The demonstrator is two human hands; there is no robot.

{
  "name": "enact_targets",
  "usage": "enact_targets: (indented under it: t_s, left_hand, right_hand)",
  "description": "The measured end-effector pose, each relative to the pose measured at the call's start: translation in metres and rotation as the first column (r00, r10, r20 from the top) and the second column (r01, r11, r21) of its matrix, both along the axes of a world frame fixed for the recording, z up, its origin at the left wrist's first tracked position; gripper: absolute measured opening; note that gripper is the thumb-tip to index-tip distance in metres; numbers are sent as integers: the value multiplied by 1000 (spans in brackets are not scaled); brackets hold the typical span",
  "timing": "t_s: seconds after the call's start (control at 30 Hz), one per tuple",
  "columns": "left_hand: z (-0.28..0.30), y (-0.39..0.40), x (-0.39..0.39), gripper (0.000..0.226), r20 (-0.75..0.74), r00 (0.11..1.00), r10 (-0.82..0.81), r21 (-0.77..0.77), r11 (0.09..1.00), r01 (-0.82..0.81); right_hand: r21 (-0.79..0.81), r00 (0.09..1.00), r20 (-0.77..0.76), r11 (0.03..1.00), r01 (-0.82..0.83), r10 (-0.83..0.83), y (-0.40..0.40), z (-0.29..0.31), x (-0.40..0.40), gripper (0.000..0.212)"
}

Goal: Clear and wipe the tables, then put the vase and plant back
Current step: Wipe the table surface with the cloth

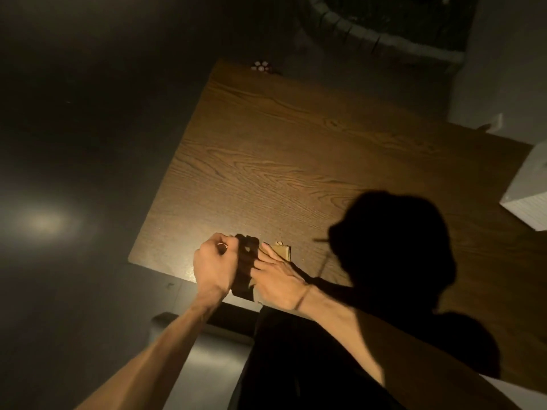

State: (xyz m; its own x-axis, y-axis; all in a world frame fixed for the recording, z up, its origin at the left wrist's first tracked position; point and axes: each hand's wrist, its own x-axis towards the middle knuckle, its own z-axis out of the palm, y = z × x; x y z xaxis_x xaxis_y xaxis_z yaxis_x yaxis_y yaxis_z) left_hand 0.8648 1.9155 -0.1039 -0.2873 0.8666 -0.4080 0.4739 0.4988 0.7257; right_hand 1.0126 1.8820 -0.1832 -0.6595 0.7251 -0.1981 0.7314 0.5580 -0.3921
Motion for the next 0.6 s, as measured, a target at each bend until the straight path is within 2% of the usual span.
enact_targets:
  t_s: [0.07,0.13,0.23,0.27,0.3,0.4,0.5,0.6]
  left_hand:
    - [13,12,-5,23,-6,1000,-26,0,1000,26]
    - [23,26,-7,24,1,999,-42,-16,999,42]
    - [32,38,3,22,18,995,-96,-44,994,97]
    - [32,38,7,21,22,994,-109,-44,993,110]
    - [30,38,15,20,28,993,-118,-40,992,119]
    - [22,33,35,21,54,992,-110,-46,993,113]
    - [5,26,50,21,84,991,-100,-84,991,107]
    - [-9,16,61,21,68,997,-42,-102,994,49]
  right_hand:
    - [-93,986,-131,991,95,-107,6,20,7,61]
    - [-172,931,-194,945,278,-309,22,47,16,68]
    - [-412,749,-202,749,519,-631,60,74,48,57]
    - [-486,704,-169,680,549,-690,73,74,64,53]
    - [-493,687,-141,652,576,-713,86,70,85,52]
    - [-334,663,-92,650,683,-743,109,44,140,60]
    - [-90,591,-4,589,803,-806,119,21,177,60]
    - [91,653,148,667,739,-743,121,14,181,72]
